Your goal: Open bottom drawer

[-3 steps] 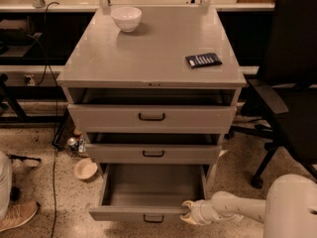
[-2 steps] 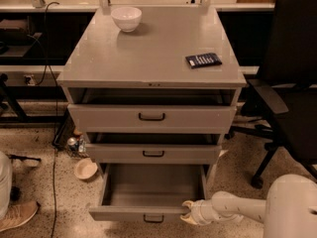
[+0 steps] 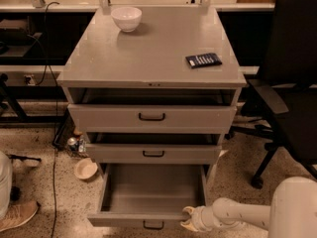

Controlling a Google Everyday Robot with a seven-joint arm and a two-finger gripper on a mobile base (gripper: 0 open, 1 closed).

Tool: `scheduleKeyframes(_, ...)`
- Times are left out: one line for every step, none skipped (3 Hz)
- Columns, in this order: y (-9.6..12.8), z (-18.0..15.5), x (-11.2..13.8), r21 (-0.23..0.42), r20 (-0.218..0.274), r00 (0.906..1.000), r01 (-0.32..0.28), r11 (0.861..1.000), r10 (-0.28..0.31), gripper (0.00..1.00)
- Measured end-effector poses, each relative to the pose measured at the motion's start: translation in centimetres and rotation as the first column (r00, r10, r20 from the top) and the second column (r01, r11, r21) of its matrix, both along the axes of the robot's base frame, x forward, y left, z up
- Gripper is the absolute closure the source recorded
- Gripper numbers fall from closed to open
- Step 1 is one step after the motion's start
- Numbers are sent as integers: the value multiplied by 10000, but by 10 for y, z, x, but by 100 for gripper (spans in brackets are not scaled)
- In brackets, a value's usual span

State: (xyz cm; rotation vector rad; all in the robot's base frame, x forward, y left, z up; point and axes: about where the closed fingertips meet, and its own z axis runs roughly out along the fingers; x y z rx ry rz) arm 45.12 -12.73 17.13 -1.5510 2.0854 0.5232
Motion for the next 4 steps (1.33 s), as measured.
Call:
scheduleKeyframes(1,0,-1,8,-10,10000,-6,10000,6,75)
scheduleKeyframes(2,0,-1,17,-22,10000,-16,10000,16,54)
scheduleKeyframes(2,0,-1,18,-23,10000,-16,10000,17,30)
scheduleKeyframes(-10,10,-2,-74,121,9999,90,9999,-89,6)
